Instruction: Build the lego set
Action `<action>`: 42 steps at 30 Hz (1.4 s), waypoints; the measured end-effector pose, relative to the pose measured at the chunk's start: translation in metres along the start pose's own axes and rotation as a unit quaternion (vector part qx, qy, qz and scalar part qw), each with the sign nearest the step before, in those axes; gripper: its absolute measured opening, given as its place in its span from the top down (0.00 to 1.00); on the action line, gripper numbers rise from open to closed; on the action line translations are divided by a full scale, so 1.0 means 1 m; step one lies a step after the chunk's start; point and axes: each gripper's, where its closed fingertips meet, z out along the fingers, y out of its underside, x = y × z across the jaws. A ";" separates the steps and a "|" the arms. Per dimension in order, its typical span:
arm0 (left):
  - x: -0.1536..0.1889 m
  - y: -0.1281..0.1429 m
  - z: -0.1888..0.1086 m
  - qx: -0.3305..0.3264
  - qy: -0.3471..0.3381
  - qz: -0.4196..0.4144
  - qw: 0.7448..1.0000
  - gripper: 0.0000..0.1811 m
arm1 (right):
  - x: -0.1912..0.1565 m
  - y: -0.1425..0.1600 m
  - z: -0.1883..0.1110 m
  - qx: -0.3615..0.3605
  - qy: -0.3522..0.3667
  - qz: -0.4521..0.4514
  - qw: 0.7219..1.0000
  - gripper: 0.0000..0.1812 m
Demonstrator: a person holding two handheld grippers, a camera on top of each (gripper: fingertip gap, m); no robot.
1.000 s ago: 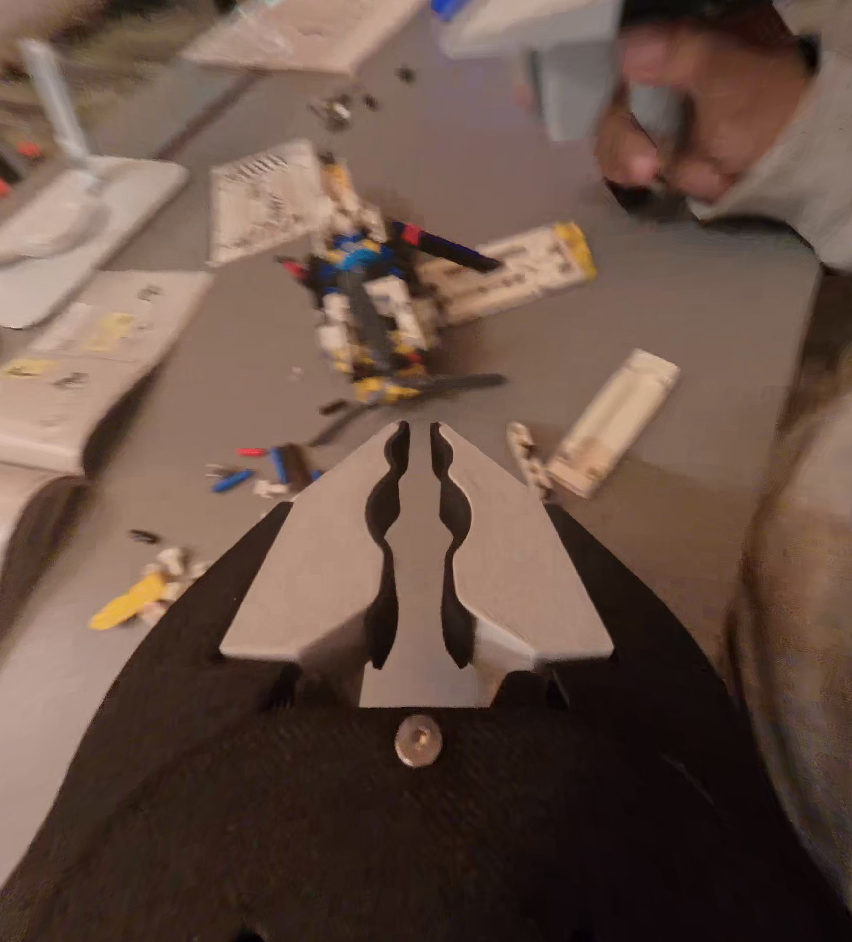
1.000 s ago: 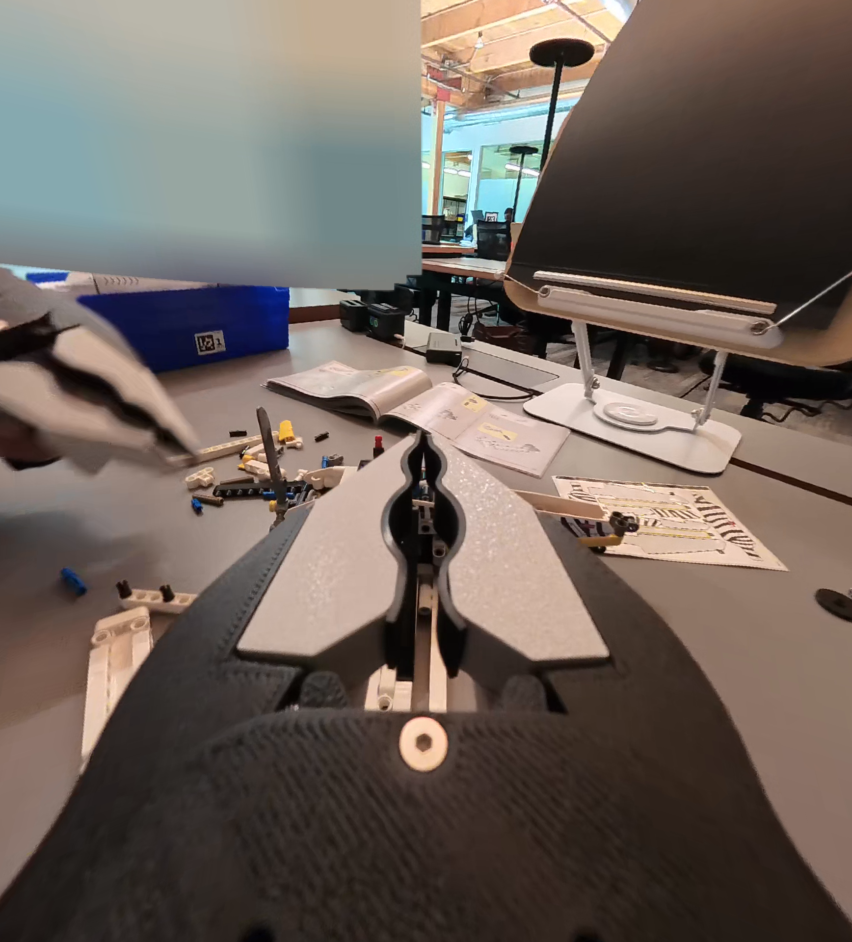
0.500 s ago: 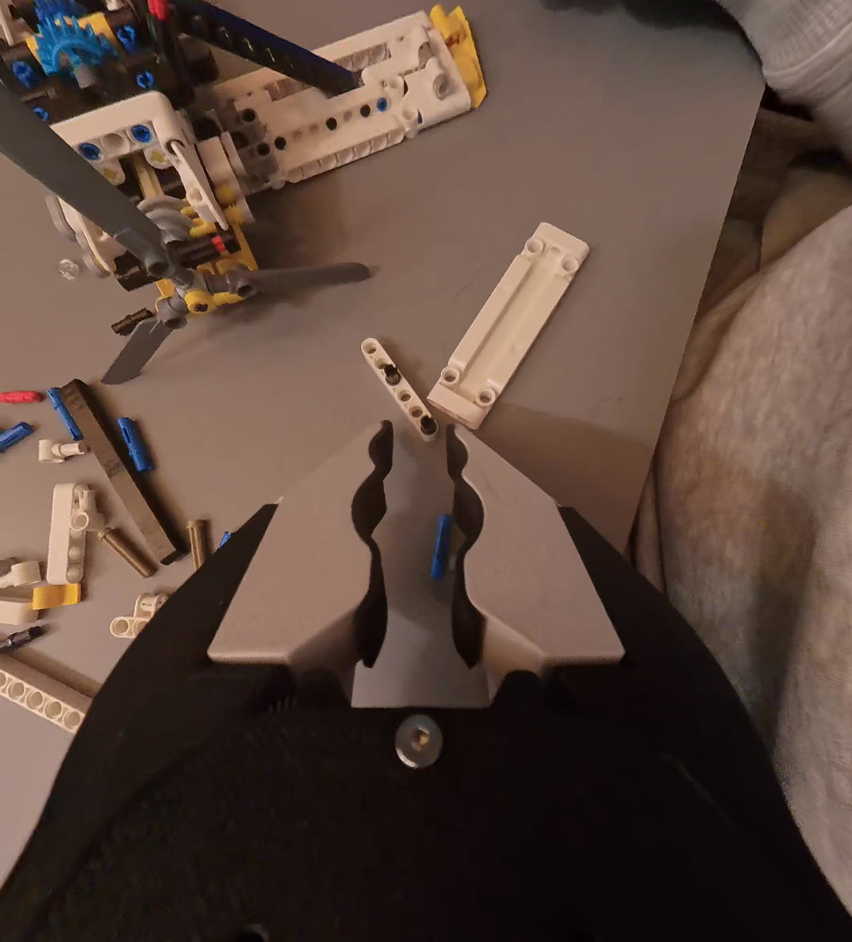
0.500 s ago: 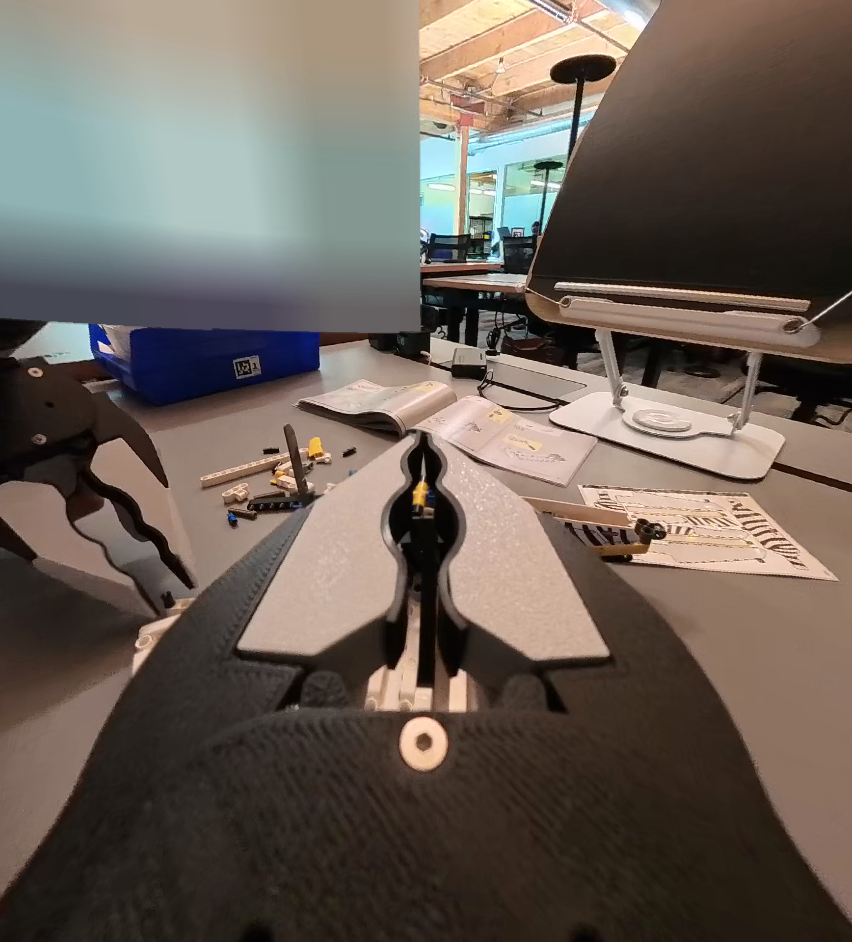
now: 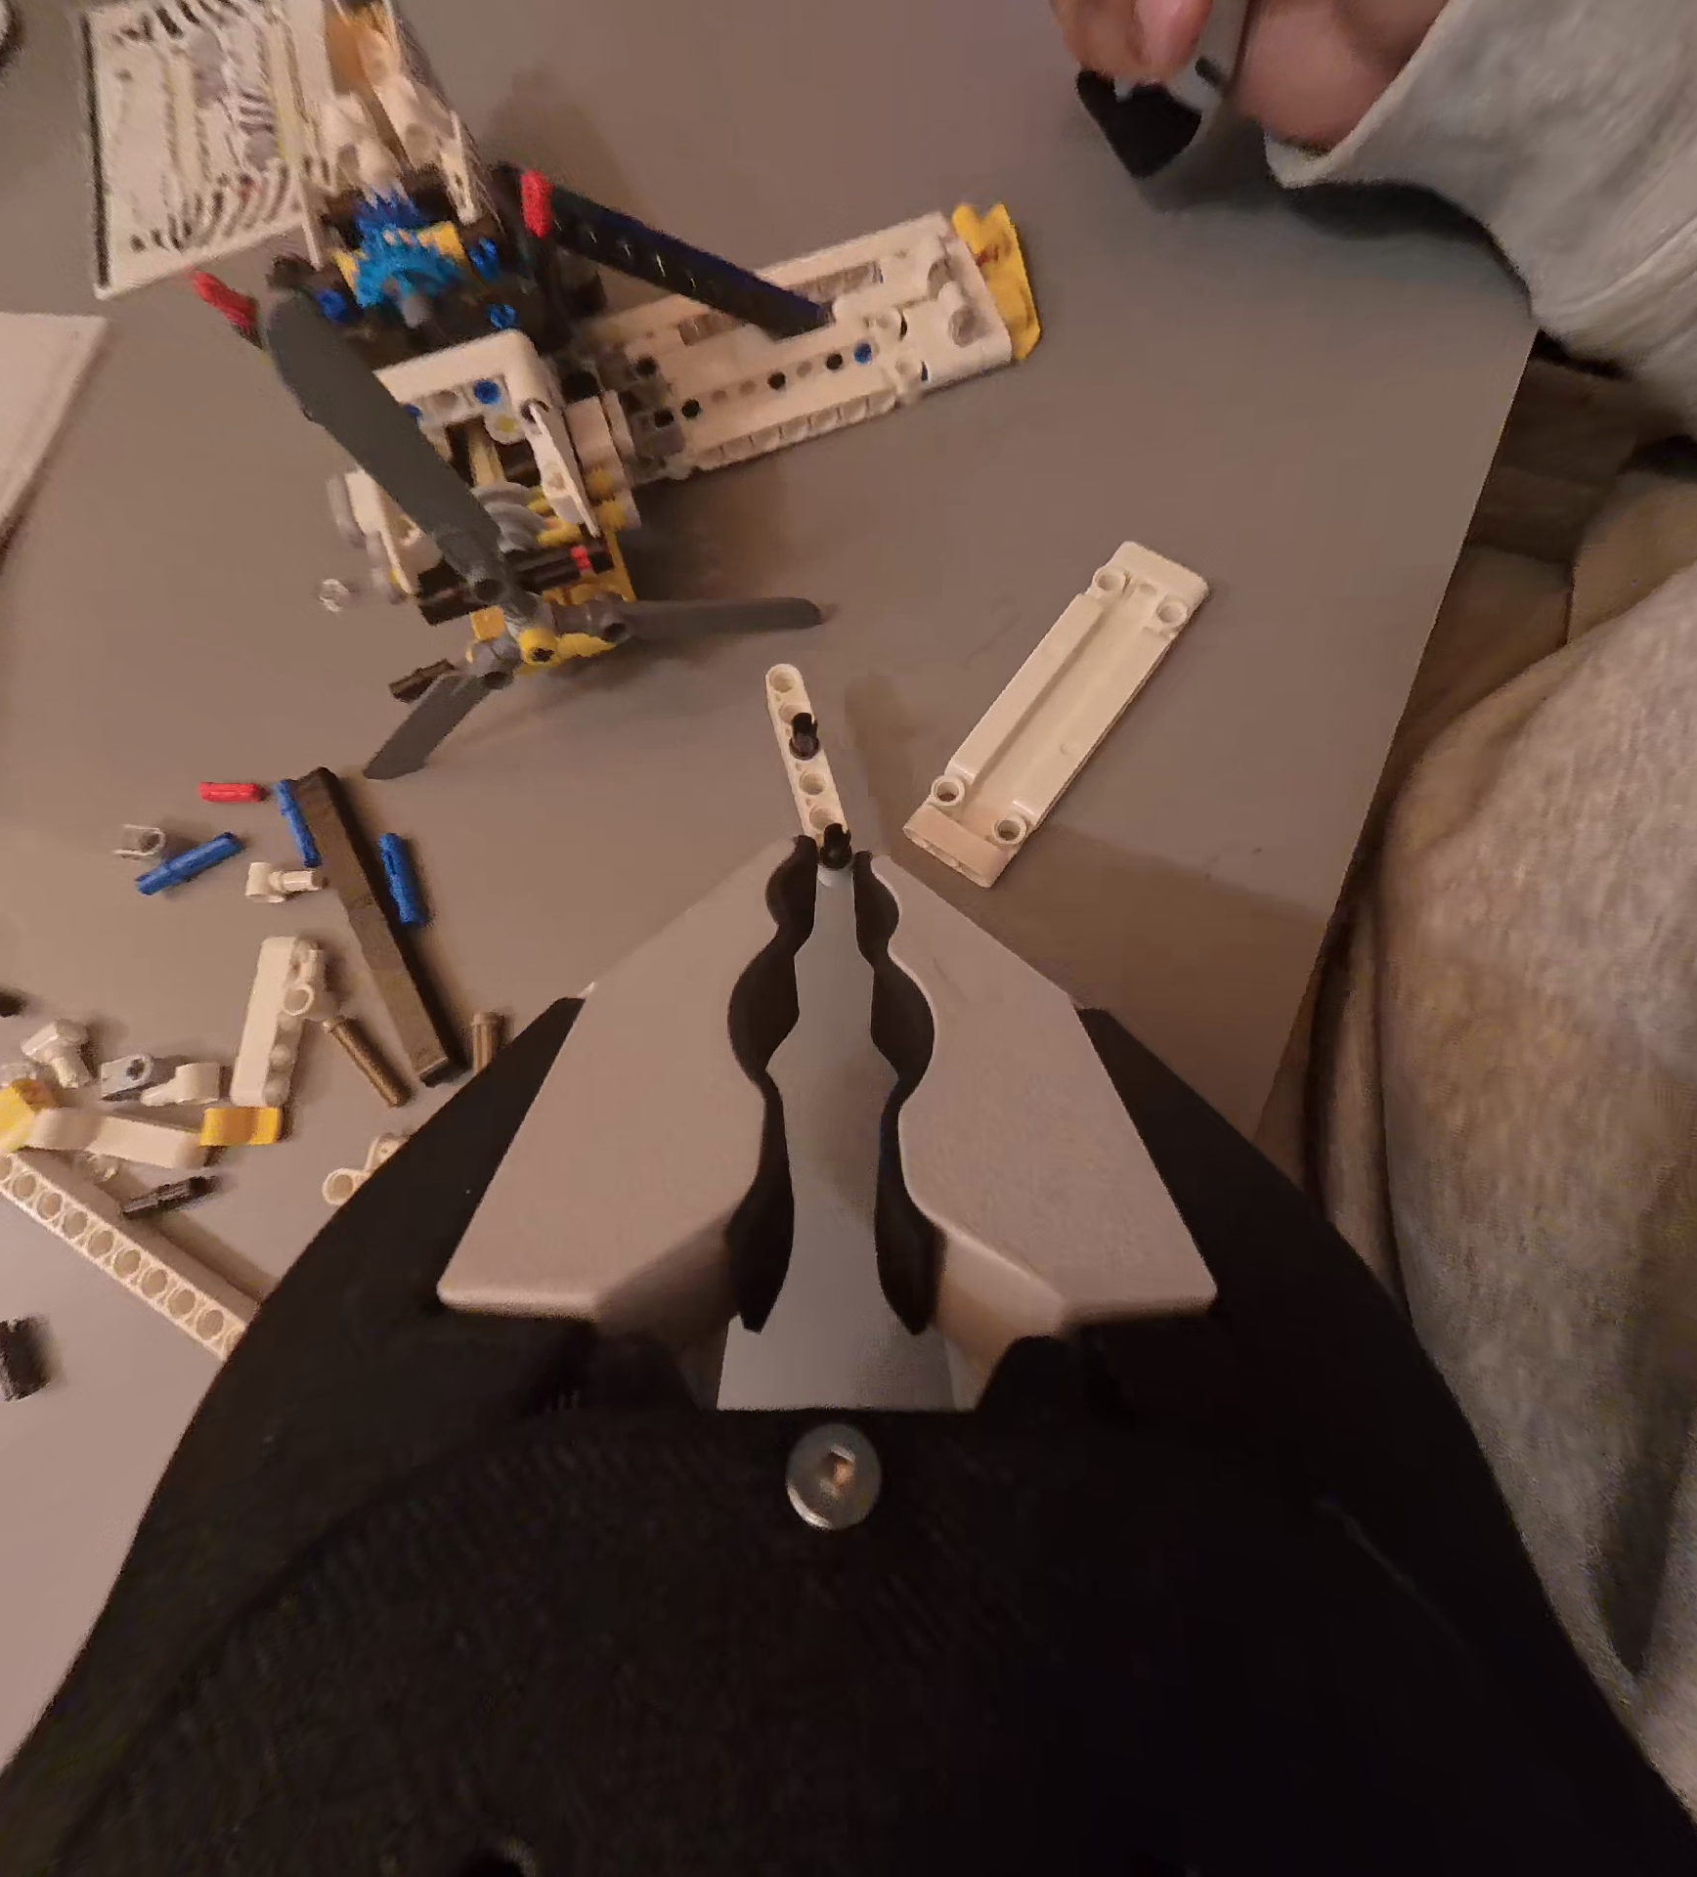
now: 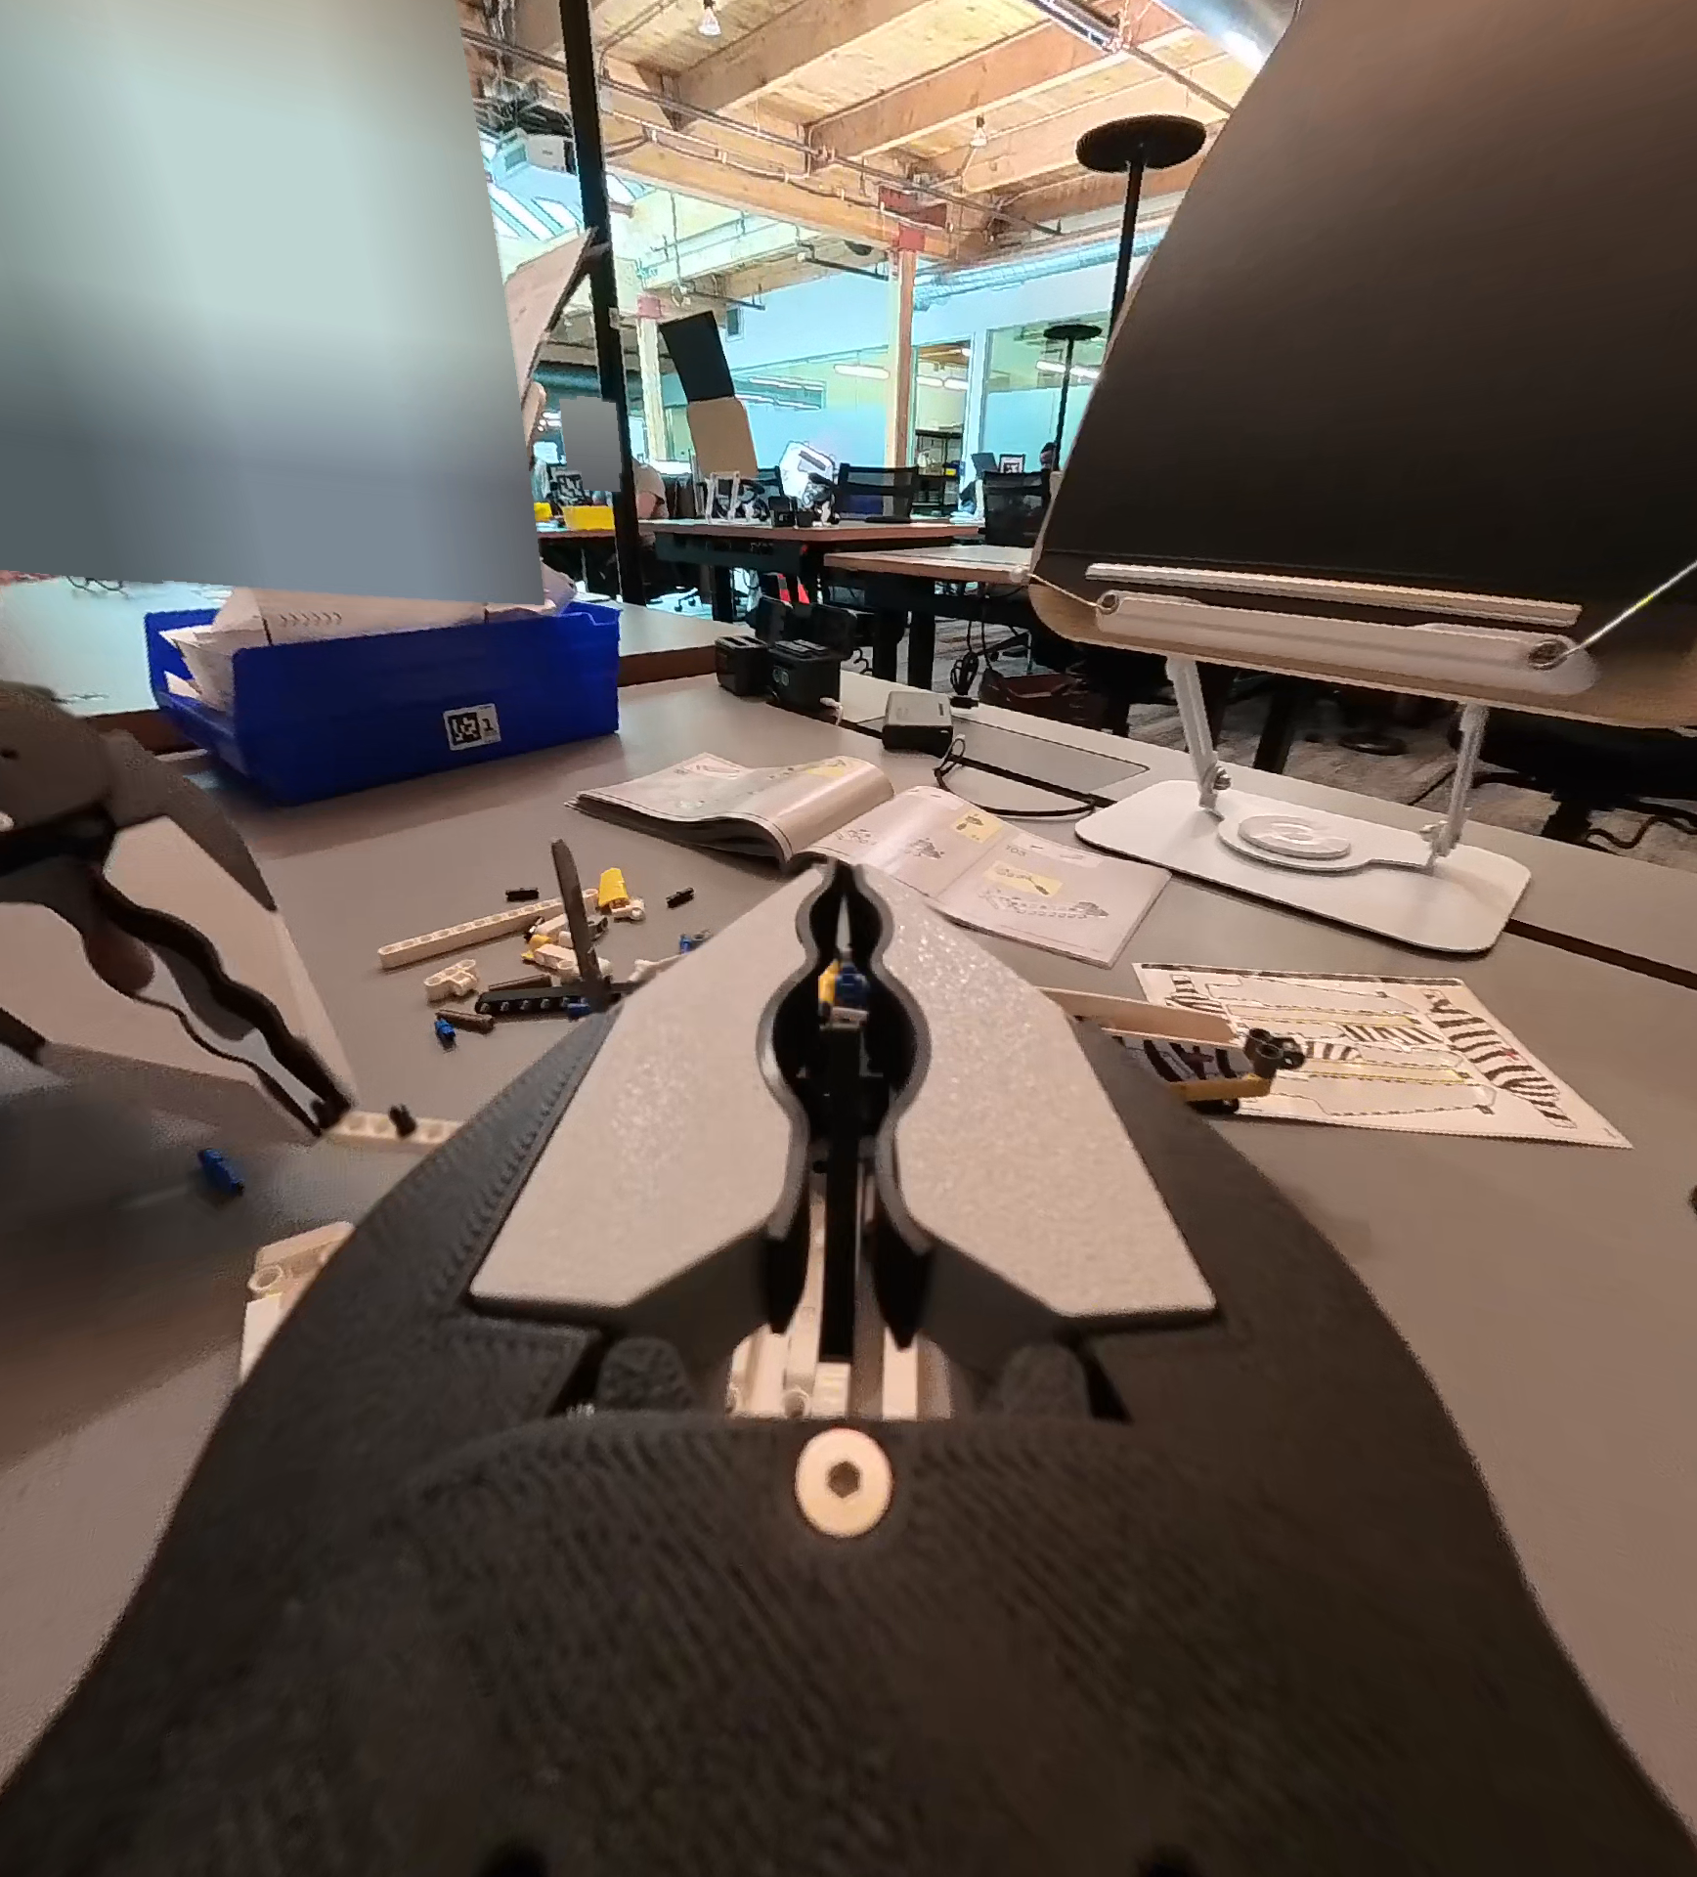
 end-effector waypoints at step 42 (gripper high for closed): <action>0.054 -0.057 -0.009 0.128 0.139 0.180 0.965 0.80 | -0.128 0.060 -0.064 -0.361 -0.375 0.348 0.780 0.92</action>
